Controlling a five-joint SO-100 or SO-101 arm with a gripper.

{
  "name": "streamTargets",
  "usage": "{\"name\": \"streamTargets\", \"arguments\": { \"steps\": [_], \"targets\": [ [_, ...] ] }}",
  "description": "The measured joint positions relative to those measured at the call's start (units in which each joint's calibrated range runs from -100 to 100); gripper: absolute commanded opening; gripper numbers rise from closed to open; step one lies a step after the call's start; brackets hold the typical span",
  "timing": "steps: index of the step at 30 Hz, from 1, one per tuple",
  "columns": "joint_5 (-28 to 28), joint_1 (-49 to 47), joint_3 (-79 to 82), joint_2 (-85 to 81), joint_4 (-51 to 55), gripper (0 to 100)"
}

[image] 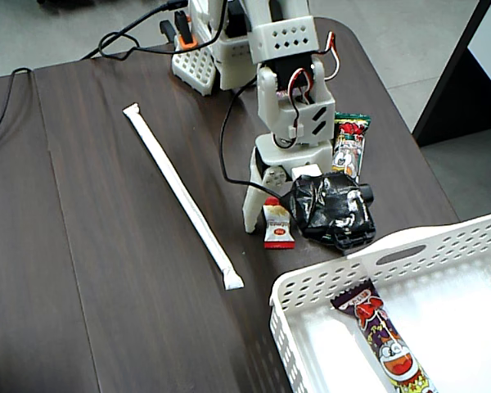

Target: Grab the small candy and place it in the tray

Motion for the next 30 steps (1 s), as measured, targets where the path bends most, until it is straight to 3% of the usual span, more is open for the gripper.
{"name": "streamTargets", "arguments": {
  "steps": [4, 9, 18, 30],
  "targets": [
    [0.0, 0.0, 0.0, 0.1, -0.3, 26],
    [0.0, 0.0, 0.0, 0.1, -0.3, 13],
    [0.0, 0.0, -0.5, 0.1, -0.3, 2],
    [3.8, 0.1, -0.5, 0.0, -0.3, 1]
  ]
}}
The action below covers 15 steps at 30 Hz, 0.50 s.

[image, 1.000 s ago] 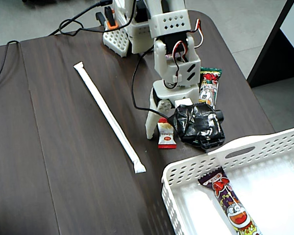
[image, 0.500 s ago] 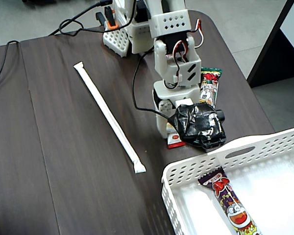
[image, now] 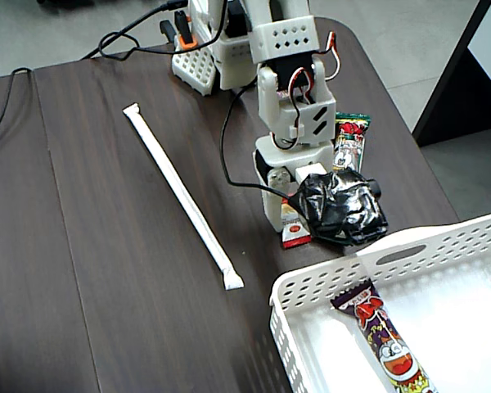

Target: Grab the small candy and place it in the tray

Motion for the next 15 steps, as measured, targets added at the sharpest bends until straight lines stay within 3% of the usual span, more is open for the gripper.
{"name": "streamTargets", "arguments": {
  "steps": [9, 15],
  "targets": [
    [6.8, 4.9, 0.0, -14.9, 10.8, 1],
    [18.5, 7.3, 0.0, -26.4, 13.5, 1]
  ]
}}
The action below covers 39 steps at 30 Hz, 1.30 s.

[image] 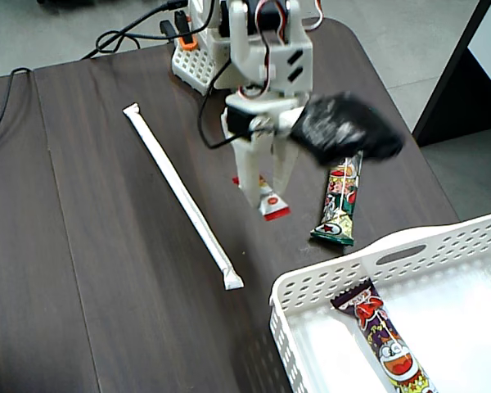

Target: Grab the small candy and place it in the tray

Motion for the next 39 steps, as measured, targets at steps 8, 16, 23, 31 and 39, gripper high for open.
{"name": "streamTargets", "arguments": {
  "steps": [8, 16, 23, 31, 39],
  "targets": [
    [8.5, 0.4, 0.1, -4.3, -13.4, 1],
    [19.3, -5.2, -0.4, 3.3, -39.6, 1],
    [24.8, -9.8, -9.2, 16.8, -44.6, 1],
    [27.8, -13.1, -27.8, 35.7, -39.6, 2],
    [27.9, -15.1, -52.6, 50.6, -19.4, 2]
  ]
}}
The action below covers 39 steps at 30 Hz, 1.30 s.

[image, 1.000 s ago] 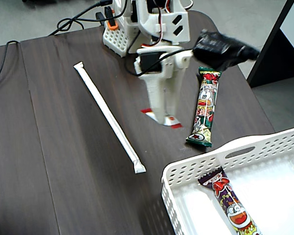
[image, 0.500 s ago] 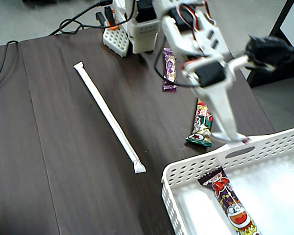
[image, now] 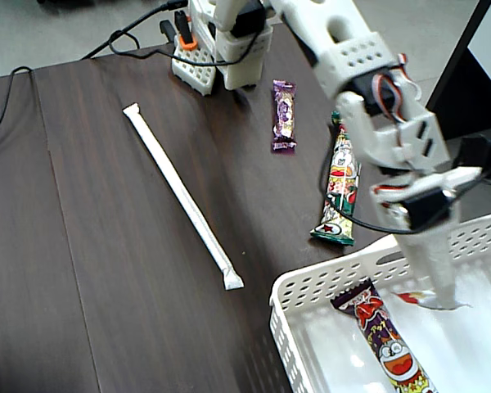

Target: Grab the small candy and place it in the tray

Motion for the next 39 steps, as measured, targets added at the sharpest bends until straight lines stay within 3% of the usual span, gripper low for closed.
{"name": "streamTargets", "arguments": {
  "steps": [8, 16, 20, 28, 35, 39],
  "targets": [
    [0.0, -2.1, -17.4, 8.7, 16.7, 2],
    [0.0, -4.0, -29.1, 14.9, 27.9, 25],
    [-0.3, -4.4, -32.6, 16.8, 30.9, 29],
    [-2.3, -4.1, -38.0, 16.9, 37.2, 28],
    [-2.5, -2.7, -46.6, 16.9, 45.4, 10],
    [-2.5, -1.6, -50.6, 15.7, 50.9, 11]
  ]
}}
